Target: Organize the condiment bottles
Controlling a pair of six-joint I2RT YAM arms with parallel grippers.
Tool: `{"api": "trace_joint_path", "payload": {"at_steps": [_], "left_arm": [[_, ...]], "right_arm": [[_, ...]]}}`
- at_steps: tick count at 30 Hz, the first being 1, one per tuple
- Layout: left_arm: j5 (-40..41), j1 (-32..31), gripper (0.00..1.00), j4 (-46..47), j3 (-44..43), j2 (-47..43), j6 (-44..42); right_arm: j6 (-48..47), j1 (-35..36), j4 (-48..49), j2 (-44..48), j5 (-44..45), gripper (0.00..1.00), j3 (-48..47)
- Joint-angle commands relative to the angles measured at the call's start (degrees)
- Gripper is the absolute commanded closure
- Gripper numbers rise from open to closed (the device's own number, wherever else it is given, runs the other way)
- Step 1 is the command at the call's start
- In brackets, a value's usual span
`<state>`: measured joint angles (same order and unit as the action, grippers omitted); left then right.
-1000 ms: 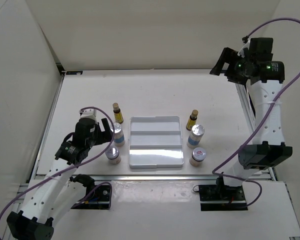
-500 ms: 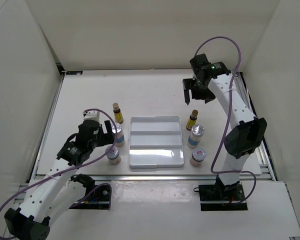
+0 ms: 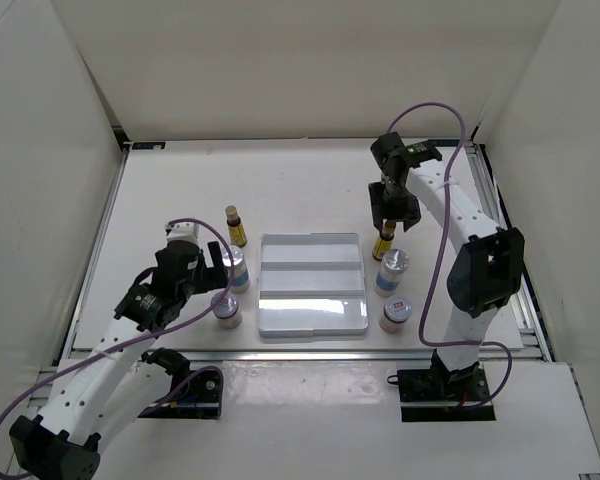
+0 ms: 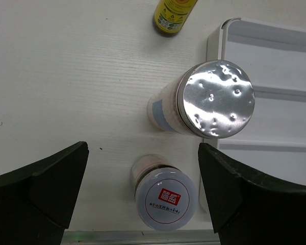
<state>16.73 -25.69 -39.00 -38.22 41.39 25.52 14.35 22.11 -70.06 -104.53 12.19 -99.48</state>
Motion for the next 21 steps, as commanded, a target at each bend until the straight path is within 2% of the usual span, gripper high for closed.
{"api": "trace_joint_path", "payload": {"at_steps": [1,4,15,16,19,21], "left_arm": [[0.76,-0.67,0.00,0.07,0.16,-0.78,-0.21],[1.28,-1.20,0.00,0.07,0.16,-0.78,-0.21],[1.81,-1.20,0.00,0.07,0.16,-0.78,-0.21],[1.81,-1.72,0.00,0.07,0.16,-0.78,0.32],[3.04,-2.25,0.00,0.07,0.16,-0.78,0.84],[3.74,-2.26,0.00,-0.46,0.16,-0.78,0.85]], "right_arm": [[0.86,0.04,2.74,-0.06,-0.85,0.37,0.86],[0.86,0.04,3.87,-0.67,-1.37,0.40,0.87],[0.86,-2.77,3.88,-1.82,-2.43,0.70,0.34],[0.86,-2.77,3.88,-1.29,-2.43,0.77,-0.35],[0.86,-2.77,3.18,-0.67,-1.91,0.87,-4.13],[0.86,-2.25,2.13,0.64,-1.90,0.90,-8.77]]}}
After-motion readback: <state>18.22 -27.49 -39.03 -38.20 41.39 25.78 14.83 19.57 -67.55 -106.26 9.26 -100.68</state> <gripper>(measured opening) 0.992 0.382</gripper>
